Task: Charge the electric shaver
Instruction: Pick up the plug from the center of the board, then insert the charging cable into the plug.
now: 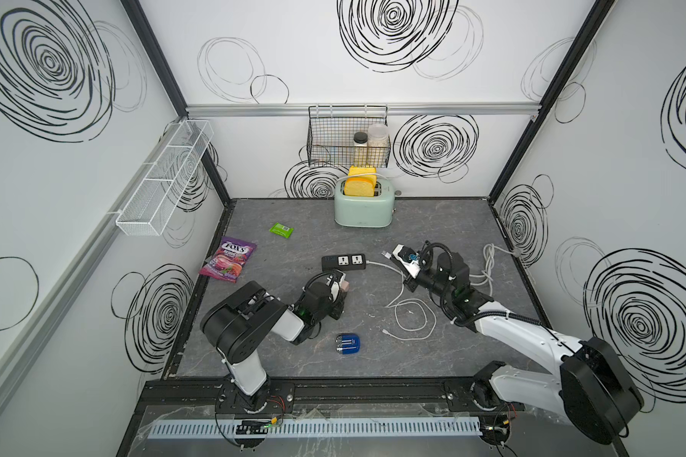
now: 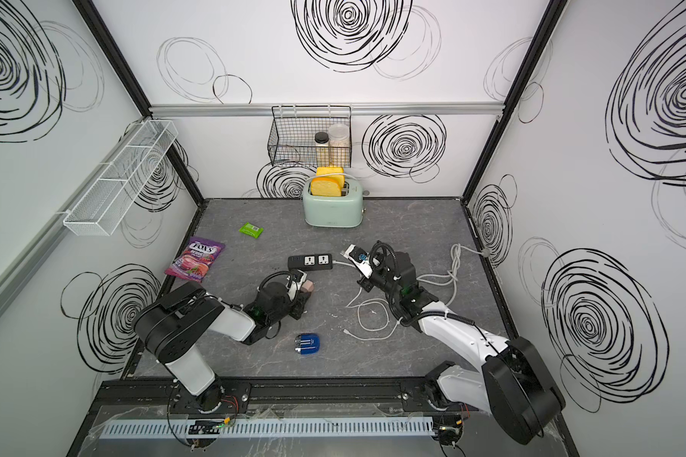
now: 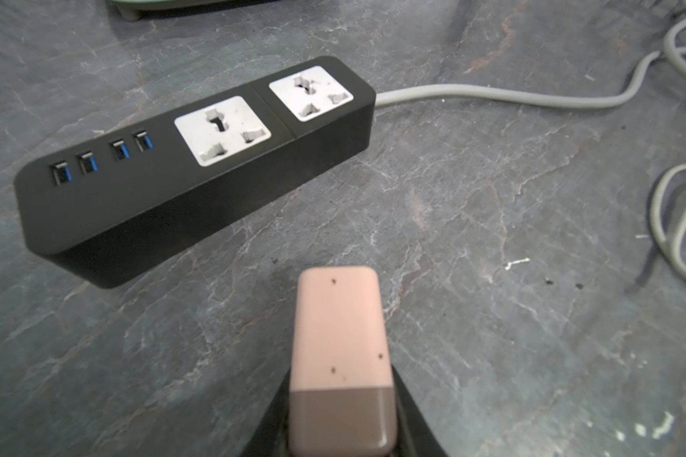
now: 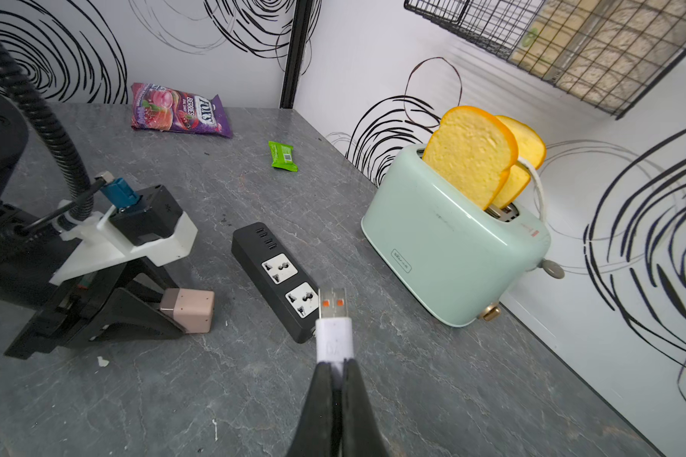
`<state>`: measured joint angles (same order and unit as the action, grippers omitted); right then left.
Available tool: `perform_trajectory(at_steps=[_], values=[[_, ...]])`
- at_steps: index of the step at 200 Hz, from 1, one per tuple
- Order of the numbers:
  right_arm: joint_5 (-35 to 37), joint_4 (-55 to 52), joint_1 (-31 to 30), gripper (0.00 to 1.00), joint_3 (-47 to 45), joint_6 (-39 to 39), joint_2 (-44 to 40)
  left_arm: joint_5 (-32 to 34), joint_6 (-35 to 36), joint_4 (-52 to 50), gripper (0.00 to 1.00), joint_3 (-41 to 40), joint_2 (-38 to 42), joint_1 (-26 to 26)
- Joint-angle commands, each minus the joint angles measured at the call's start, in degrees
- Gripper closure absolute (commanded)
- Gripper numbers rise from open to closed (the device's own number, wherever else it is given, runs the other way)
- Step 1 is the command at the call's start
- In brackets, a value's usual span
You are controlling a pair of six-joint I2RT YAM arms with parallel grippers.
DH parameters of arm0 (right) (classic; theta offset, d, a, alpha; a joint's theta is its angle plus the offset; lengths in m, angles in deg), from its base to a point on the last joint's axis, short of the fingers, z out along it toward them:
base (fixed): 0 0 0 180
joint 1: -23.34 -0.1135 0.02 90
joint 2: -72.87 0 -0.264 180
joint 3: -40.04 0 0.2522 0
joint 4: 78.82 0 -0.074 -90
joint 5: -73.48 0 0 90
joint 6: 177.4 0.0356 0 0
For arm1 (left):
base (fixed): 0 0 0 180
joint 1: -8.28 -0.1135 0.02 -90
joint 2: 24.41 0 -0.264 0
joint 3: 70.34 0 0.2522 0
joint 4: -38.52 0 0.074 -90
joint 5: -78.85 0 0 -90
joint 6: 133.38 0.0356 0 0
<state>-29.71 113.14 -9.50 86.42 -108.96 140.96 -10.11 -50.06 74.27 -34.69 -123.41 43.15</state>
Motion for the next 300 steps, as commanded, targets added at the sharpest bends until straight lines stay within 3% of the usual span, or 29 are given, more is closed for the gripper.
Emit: perform_trajectory(at_steps=[1,22,49,69,87,118,156,178,212,300], values=[[0.5,-0.9,-0.8,1.0,0.6,-1.7,0.3,-1.6,0.0,2.8,0.77,1.1,-1.0,-0.8],[0.8,-1.2,-0.9,1.0,0.6,-1.8,0.0,-3.1,0.3,2.7,0.91,1.4,-0.6,-1.3],[0.1,-2.8,-1.0,1.0,0.9,-2.5,-0.2,-5.7,1.5,2.6,0.93,1.0,3.9,-2.2],[-1.0,-7.0,-1.2,1.0,2.6,-2.8,0.5,-15.2,4.5,1.8,0.93,1.7,9.8,-5.0],[-2.0,-11.1,-1.5,1.0,4.5,-2.9,1.5,-28.1,12.5,-7.4,0.93,6.4,14.2,-7.5],[-2.8,-17.6,-1.2,1.0,9.9,1.3,1.4,-43.0,32.6,-28.1,0.94,14.6,18.4,-9.6],[-7.7,-27.1,-1.2,1.0,13.5,-2.8,0.1,-53.1,47.6,-42.4,1.0,21.4,19.6,-12.4],[-8.3,-34.8,-1.2,1.0,16.5,-6.2,0.4,-54.2,54.7,-52.3,1.0,26.2,18.7,-13.2],[-9.4,-41.7,-1.7,1.0,19.2,-10.4,1.1,-60.1,53.1,-51.8,1.0,28.0,18.3,-15.0],[-13.1,-37.6,-6.8,1.0,16.6,-10.4,-1.5,-65.1,49.8,-48.2,1.0,27.9,15.9,-12.6]])
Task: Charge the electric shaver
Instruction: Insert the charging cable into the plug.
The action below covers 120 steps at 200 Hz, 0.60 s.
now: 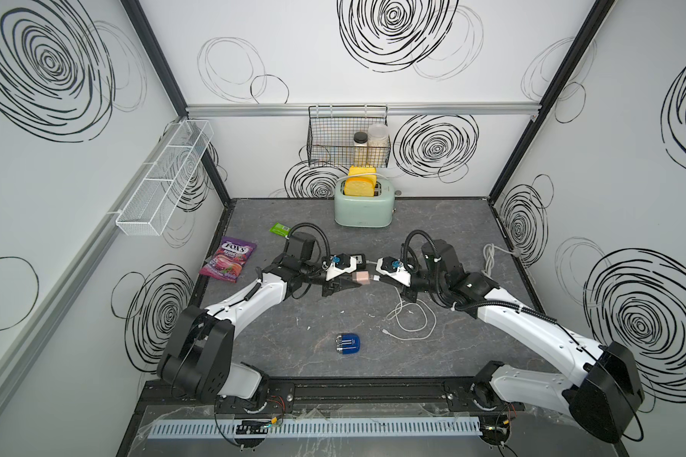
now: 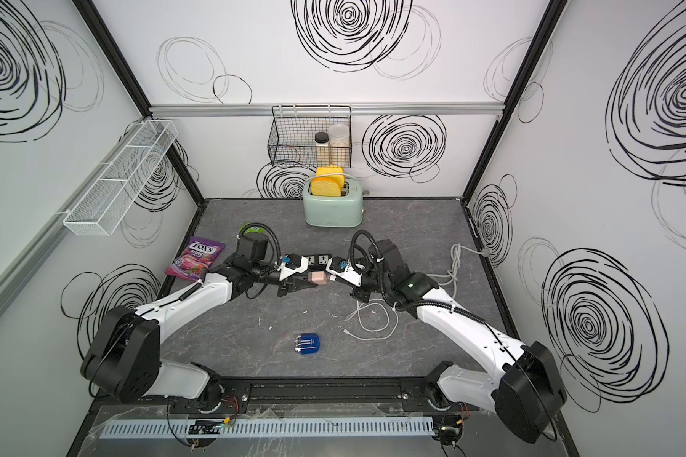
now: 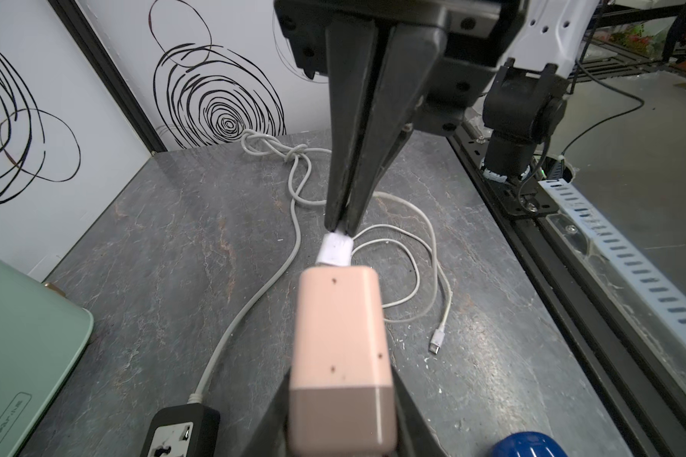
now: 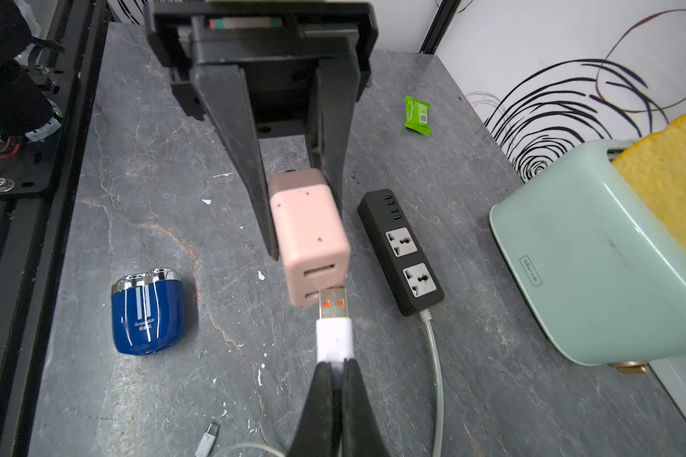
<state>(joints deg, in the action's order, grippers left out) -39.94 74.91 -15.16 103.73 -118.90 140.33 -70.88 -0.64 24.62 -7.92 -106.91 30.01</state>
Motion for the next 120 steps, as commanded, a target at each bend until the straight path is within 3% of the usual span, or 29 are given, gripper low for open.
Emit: perform_trajectory(at_steps=[1,78,120], values=[[-2.9,0.7,-1.1,1.0,-0.7,-0.4,-0.8,-4.3,0.4,1.5,1.0,1.1,-0.6,0.5],[-5.2,2.5,-2.1,1.0,-3.3,-1.1,-2.1,-5.5,-2.4,4.6,1.0,1.1,-0.6,0.1],[-5.5,3.0,-2.3,1.0,-2.8,-4.1,-2.0,-4.6,0.8,0.9,1.0,1.8,-1.2,1.3]])
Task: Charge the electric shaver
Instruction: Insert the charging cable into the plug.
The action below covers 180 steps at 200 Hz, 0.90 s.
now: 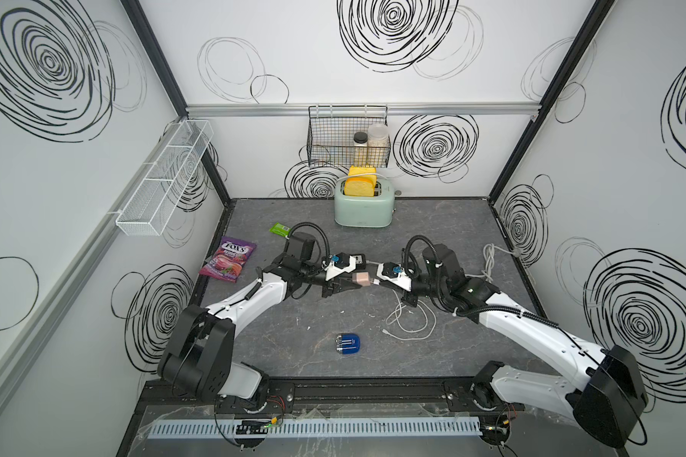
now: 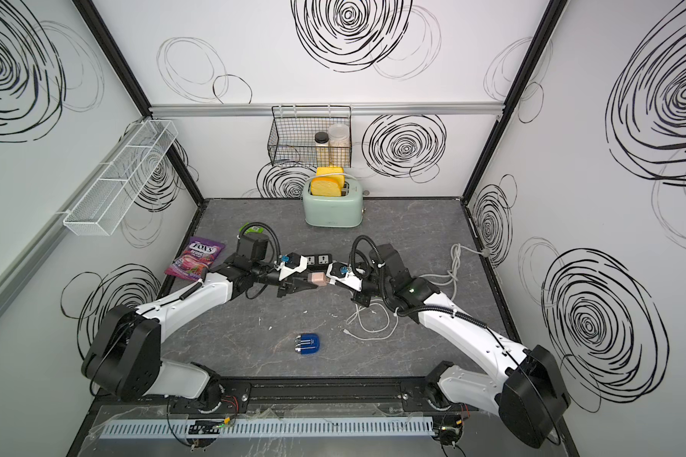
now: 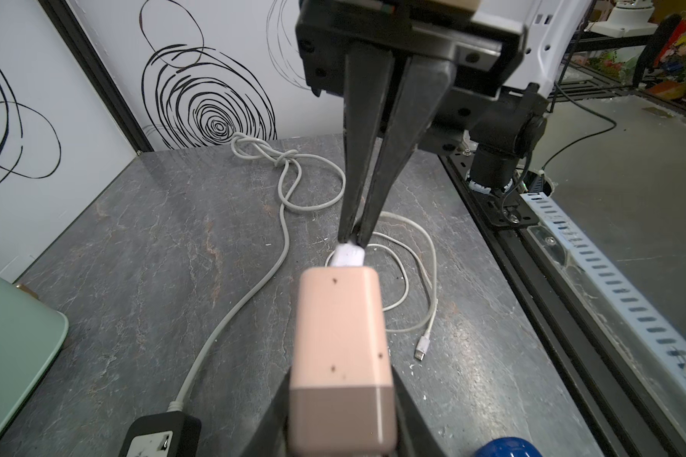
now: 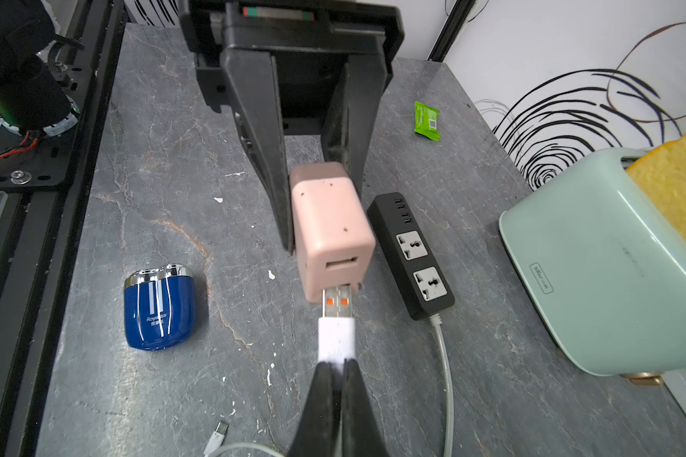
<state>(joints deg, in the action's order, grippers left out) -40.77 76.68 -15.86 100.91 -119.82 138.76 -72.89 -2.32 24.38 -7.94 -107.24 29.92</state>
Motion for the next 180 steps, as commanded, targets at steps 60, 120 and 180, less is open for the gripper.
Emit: perform_trajectory(at_steps=[60,120,180], values=[[-7.9,2.0,-1.6,1.0,1.6,-4.1,0.6,-2.1,4.3,-0.3,1.0,2.0,-1.4,2.6],[-12.6,3.8,-1.2,1.0,1.0,-1.8,2.2,-5.4,-1.4,7.9,1.0,-0.2,0.8,2.1],[-14.2,8.0,-0.8,1.0,-2.4,-0.1,0.6,-7.5,-6.6,14.3,1.0,-2.0,2.1,2.0]])
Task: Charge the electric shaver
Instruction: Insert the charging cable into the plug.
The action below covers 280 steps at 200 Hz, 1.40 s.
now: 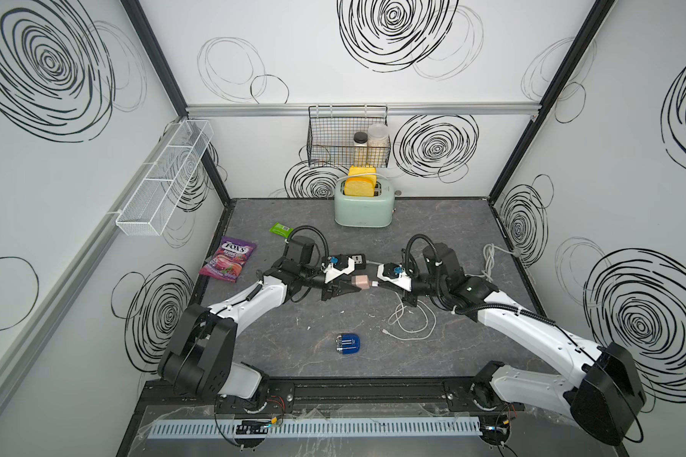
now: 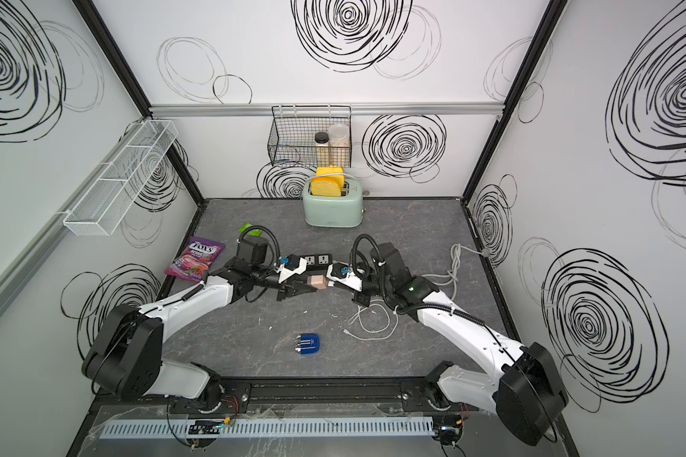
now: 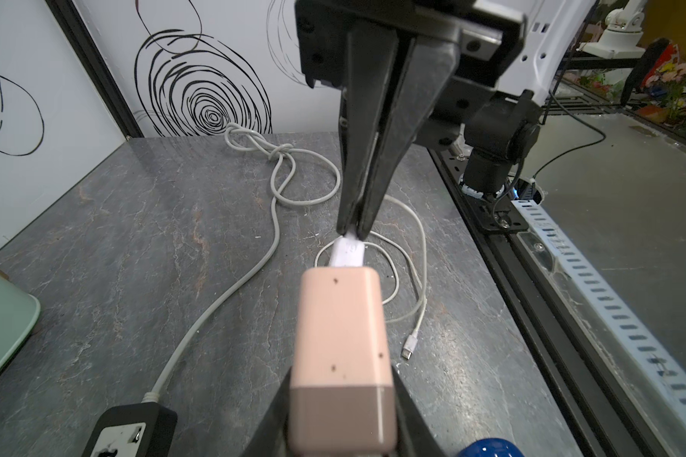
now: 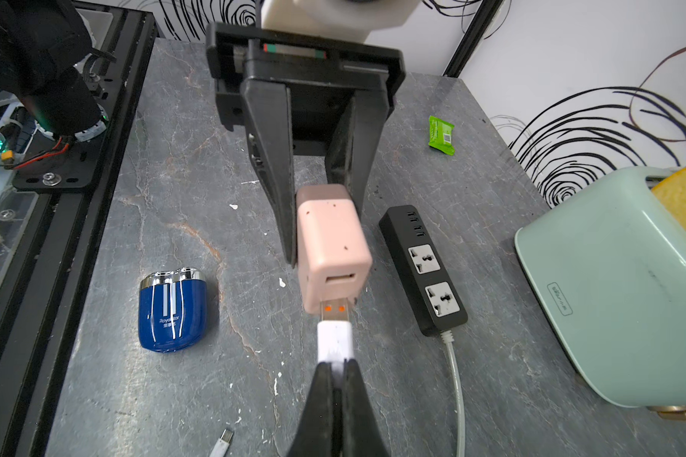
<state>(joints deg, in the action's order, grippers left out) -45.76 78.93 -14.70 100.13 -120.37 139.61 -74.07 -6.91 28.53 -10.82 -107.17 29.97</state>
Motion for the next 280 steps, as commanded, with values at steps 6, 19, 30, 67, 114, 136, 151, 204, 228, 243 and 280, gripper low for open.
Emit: perform_trajectory(at_steps=[6,19,30,67,114,136,151,204,228,243,280], values=[[-10.0,6.5,-2.0,1.0,-2.1,0.5,-0.3,-6.4,-2.2,10.4,1.0,0.8,2.1,2.1],[-11.7,9.2,-2.2,1.0,-3.9,0.3,-0.2,-6.4,-2.4,11.0,1.0,0.8,2.1,2.4],[-12.5,11.1,-2.5,1.0,-5.4,-0.4,-0.1,-6.5,-2.5,11.3,1.0,0.8,2.1,2.6],[-12.0,13.6,-2.8,1.0,-5.9,-2.3,-0.5,-5.8,2.6,4.5,1.0,2.6,1.4,3.3],[-12.2,11.9,-2.7,1.0,-3.4,-3.9,-0.6,-4.3,4.8,2.4,1.0,3.2,0.2,4.1],[-12.9,12.5,-2.9,1.0,-3.7,-3.4,-1.0,-4.4,4.7,2.5,1.0,3.3,0.1,4.1],[-13.4,13.6,-3.3,1.0,-4.0,-3.1,-0.3,-4.7,4.6,2.6,1.0,3.7,0.0,4.3],[-13.5,14.0,-4.0,1.0,-2.1,-5.4,1.4,-4.2,9.5,-4.3,1.0,6.2,-1.1,5.7],[-13.3,12.3,-4.0,1.0,-1.4,-7.2,1.7,-4.3,10.2,-5.2,1.0,6.4,-1.1,5.7],[-12.7,11.8,-3.9,1.0,-1.1,-8.1,1.6,-3.9,11.1,-6.3,1.0,6.6,-1.2,5.8],[-15.3,13.4,-4.3,1.0,-0.9,-6.9,1.9,-5.0,8.4,-2.4,1.0,5.9,-0.8,5.6]])
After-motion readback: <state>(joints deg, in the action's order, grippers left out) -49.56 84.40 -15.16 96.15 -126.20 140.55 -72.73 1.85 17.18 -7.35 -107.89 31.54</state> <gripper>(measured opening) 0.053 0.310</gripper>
